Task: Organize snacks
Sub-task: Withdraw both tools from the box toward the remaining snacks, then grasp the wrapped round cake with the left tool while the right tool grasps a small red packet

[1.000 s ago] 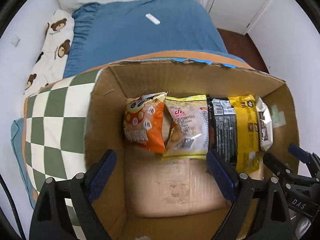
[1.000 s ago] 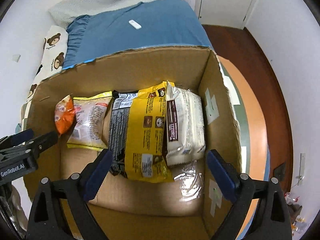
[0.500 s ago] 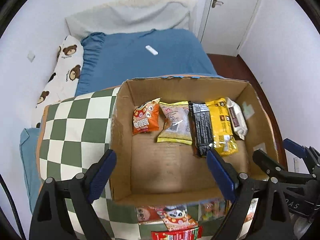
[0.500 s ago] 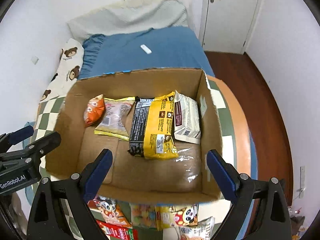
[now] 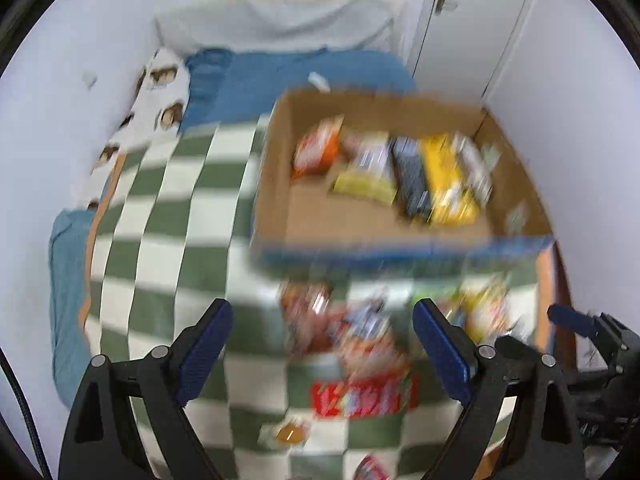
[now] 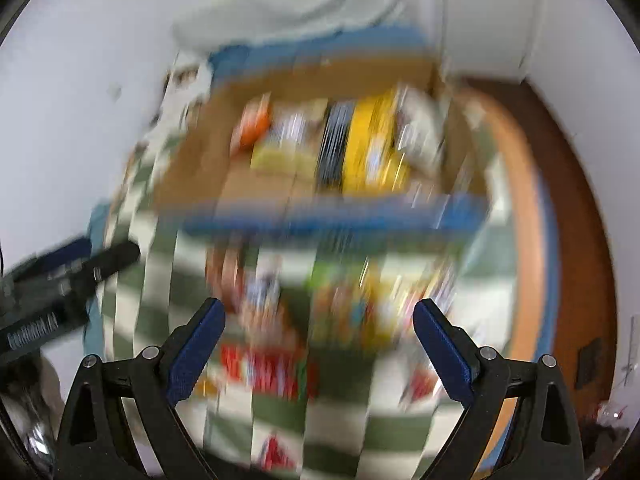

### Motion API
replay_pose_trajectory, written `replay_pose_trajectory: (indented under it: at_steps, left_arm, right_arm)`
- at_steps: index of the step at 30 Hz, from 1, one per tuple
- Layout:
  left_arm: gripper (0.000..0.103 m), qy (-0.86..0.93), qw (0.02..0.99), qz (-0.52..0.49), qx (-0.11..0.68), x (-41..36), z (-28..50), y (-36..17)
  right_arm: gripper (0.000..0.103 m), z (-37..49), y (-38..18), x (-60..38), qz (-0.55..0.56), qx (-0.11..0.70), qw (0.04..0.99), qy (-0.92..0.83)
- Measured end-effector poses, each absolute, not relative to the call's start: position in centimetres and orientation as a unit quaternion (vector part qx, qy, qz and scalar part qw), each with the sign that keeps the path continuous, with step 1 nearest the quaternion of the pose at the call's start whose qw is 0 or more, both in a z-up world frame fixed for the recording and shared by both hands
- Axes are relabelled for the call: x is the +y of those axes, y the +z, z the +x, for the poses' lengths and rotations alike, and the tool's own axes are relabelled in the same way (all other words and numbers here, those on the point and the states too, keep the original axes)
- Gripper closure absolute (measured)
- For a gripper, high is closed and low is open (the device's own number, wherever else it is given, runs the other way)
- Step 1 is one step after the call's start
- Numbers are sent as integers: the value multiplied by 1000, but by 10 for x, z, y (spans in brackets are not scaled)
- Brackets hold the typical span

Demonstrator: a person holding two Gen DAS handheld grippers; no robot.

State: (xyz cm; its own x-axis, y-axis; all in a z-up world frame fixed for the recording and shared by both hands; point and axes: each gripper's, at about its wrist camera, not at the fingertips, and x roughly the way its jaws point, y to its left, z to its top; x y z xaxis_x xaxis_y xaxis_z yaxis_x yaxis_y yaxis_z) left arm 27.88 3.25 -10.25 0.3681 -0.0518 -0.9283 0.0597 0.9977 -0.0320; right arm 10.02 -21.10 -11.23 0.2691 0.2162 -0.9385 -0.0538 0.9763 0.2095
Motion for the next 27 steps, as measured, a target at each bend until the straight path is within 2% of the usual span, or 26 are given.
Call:
replay_pose_trajectory:
  at_steps: [6, 10, 13, 16, 18, 25, 27]
  left_arm:
    - [11, 8, 753, 8, 658, 72, 218, -191]
    - [11, 27, 720, 16, 693, 89, 188, -228]
    - [11, 36, 708, 18, 705, 98, 173, -243]
    - [11, 35, 708, 20, 705, 99, 169, -249]
    - [11, 27, 707, 22, 706, 96, 168, -253]
    - [11, -22, 710, 64, 701, 66, 176, -273]
    - [16, -30, 706, 82, 703, 55, 179, -282]
  right_arm:
    - [8, 33, -238, -172, 127, 751, 626, 168]
    - [10, 6, -308, -150, 153, 815, 525, 190]
    - [20, -6, -341, -142, 148, 839, 487, 191]
    - [33, -12, -349, -135, 116, 842, 491, 190]
    - [53, -16, -346, -131, 85, 836, 507, 191]
    - [54, -11, -305, -143, 69, 788, 584, 181]
    - [54, -4, -291, -149, 69, 773, 606, 174]
